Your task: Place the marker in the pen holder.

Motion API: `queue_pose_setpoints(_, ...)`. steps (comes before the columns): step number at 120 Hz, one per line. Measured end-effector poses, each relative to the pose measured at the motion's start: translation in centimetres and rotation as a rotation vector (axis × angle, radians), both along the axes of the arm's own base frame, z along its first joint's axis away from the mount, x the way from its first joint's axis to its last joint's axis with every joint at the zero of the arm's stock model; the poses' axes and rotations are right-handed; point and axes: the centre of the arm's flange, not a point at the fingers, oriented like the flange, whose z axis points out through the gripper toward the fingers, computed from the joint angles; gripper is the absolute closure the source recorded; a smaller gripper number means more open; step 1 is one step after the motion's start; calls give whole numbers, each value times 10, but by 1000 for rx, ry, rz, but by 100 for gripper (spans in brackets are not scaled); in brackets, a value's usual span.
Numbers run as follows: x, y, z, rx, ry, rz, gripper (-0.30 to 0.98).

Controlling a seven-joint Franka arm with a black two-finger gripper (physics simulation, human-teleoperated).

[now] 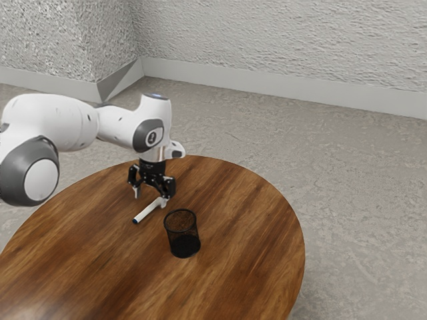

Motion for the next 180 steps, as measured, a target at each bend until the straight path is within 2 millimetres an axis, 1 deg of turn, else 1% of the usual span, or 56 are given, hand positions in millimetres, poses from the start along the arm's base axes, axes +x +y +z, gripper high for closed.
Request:
queue_pose_setpoints(29,1,-2,-10,-8,9,-10,2)
queue_pose_setpoints(34,2,-2,-6,-8,2,-12,7)
queue_pose_setpoints(52,5,-3,-1,-6,-8,-17,34)
queue_pose_setpoints(64,5,-3,-1,-6,-8,-19,46)
queue_pose_setpoints(100,5,-3,-5,-4,-3,-21,70)
queue_pose_setpoints(117,5,-3,-5,1,-3,-22,75)
queue_pose_setpoints(129,5,-2,0,6,-11,-22,77)
queue_pose_setpoints(141,8,-3,22,13,-49,-26,78)
queue_pose_setpoints(149,8,-7,48,25,-92,-43,79)
queue_pose_setpoints(161,-1,-34,97,51,-180,-120,79)
queue_pose_setpoints(180,-30,-80,163,88,-395,-261,79)
